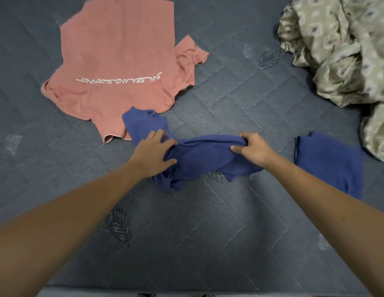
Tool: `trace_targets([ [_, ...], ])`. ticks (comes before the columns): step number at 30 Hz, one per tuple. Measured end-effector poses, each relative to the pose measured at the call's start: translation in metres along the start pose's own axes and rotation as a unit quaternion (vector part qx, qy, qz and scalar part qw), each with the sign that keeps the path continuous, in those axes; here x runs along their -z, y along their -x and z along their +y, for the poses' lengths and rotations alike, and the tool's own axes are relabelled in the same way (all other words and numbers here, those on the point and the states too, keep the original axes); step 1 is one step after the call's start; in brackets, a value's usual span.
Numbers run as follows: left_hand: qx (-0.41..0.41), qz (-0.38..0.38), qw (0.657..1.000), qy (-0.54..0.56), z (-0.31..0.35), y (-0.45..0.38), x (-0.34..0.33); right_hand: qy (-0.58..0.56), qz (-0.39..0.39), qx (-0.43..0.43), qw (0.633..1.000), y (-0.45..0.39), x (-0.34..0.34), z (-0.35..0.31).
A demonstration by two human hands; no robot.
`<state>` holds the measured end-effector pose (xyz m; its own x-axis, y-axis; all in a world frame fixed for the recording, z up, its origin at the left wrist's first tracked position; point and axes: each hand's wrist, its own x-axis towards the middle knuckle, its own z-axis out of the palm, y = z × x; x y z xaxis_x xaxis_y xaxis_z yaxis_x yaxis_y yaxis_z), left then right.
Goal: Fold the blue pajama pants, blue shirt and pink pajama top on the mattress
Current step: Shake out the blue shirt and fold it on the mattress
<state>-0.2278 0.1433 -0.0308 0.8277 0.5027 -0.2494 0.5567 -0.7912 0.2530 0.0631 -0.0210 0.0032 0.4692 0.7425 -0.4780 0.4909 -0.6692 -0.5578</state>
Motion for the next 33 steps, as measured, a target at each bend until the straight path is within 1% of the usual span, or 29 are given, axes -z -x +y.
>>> trace_targets([
  [2,0.039,-0.079,0.995,-0.046,0.005,-0.006,0.000,0.013,-0.006,0.001,1.000,0.001,0.005,0.005],
  [4,0.077,-0.117,0.987,-0.077,0.006,-0.009,-0.001,0.025,0.003,0.000,1.000,0.002,0.012,0.011],
  [5,0.097,-0.121,0.985,-0.070,0.005,-0.009,-0.002,0.032,0.011,-0.008,0.999,0.001,0.016,0.015],
  [7,0.132,-0.098,0.986,-0.014,0.000,-0.008,-0.006,0.055,0.026,-0.027,0.998,0.001,0.023,0.023],
  [10,0.172,-0.016,0.980,0.098,-0.005,0.000,-0.009,0.099,0.053,-0.064,0.992,0.000,0.029,0.033],
  [12,0.182,0.031,0.973,0.139,-0.006,0.009,-0.007,0.123,0.059,-0.067,0.988,0.002,0.026,0.031],
  [15,0.181,0.074,0.966,0.171,-0.011,0.021,-0.006,0.159,0.043,-0.014,0.986,-0.002,0.006,0.017],
  [18,0.170,0.115,0.957,0.203,-0.021,0.031,-0.004,0.162,0.000,0.046,0.986,-0.011,-0.026,-0.017],
  [20,0.160,0.140,0.945,0.247,-0.029,0.037,-0.004,0.156,-0.033,0.098,0.982,-0.017,-0.052,-0.044],
  [24,0.109,0.169,0.928,0.315,-0.041,0.045,-0.002,0.135,-0.073,0.254,0.955,-0.028,-0.103,-0.100],
  [26,0.094,0.182,0.923,0.326,-0.044,0.046,-0.001,0.119,-0.095,0.305,0.940,-0.034,-0.123,-0.124],
  [29,0.095,0.195,0.908,0.360,-0.047,0.047,0.003,0.119,-0.134,0.335,0.925,-0.039,-0.141,-0.152],
  [31,0.103,0.199,0.898,0.378,-0.048,0.050,0.007,0.154,-0.145,0.329,0.920,-0.041,-0.143,-0.164],
  [33,0.123,0.212,0.882,0.403,-0.047,0.053,0.009,0.144,-0.147,0.310,0.928,-0.044,-0.139,-0.171],
])
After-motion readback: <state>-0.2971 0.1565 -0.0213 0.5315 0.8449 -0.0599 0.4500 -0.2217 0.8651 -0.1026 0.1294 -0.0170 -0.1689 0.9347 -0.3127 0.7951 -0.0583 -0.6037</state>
